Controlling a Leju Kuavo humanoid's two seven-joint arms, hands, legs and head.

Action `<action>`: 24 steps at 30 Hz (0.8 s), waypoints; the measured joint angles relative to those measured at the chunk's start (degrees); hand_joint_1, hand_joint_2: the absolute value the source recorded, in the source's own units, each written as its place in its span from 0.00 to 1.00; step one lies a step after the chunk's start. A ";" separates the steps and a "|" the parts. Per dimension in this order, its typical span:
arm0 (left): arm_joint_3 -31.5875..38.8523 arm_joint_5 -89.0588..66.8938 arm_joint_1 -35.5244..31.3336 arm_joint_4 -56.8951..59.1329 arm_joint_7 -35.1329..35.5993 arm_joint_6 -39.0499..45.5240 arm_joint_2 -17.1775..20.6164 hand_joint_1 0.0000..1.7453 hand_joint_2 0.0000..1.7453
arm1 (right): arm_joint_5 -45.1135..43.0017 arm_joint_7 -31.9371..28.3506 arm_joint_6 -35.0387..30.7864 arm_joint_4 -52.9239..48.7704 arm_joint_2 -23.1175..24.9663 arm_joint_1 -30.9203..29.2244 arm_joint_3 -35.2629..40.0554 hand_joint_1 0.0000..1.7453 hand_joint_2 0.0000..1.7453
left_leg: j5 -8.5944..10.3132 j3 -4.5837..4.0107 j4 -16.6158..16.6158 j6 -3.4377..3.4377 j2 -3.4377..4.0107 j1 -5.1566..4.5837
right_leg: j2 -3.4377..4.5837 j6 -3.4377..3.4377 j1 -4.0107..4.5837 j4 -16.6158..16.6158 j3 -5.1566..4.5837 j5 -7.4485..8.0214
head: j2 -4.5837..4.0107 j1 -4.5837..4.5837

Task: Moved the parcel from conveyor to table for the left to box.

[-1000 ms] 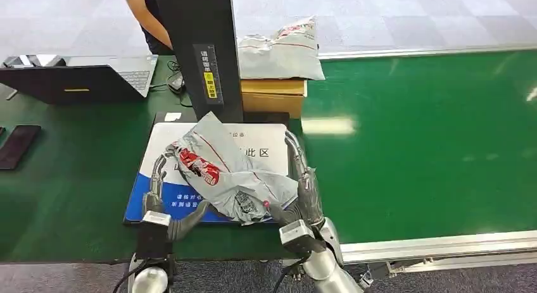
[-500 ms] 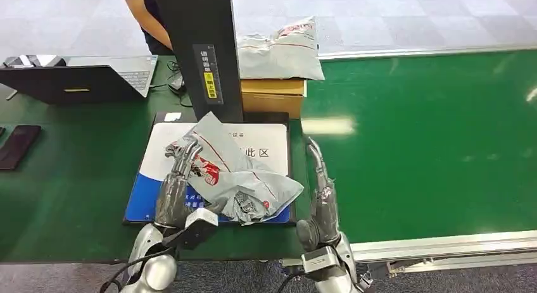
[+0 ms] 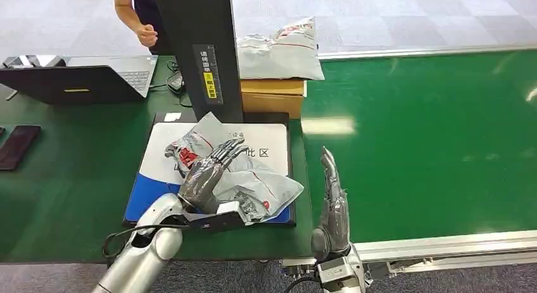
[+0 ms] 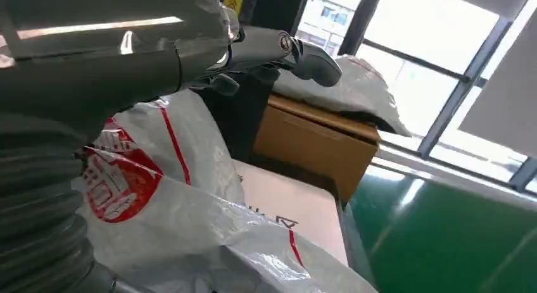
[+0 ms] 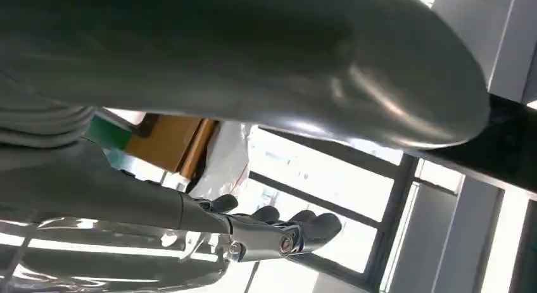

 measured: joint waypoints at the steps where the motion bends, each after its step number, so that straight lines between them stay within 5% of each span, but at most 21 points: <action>1: -0.37 0.26 -0.75 0.76 0.30 -0.47 0.06 0.00 1.00 | -0.06 0.02 0.00 -0.13 0.00 0.15 -0.17 0.00 0.00 | 0.00 0.00 0.00 0.00 0.00 0.00 | 0.00 0.00 0.00 0.00 0.00 0.00 | 0.00 0.02; 24: -4.96 -5.44 -18.41 30.87 9.77 -1.92 0.09 0.00 1.00 | 0.61 0.96 -1.94 -3.54 -0.31 3.12 -2.40 0.00 0.00 | 0.00 0.26 -0.03 -0.01 0.00 0.00 | 0.01 -0.01 0.00 0.03 0.27 0.00 | 0.00 0.02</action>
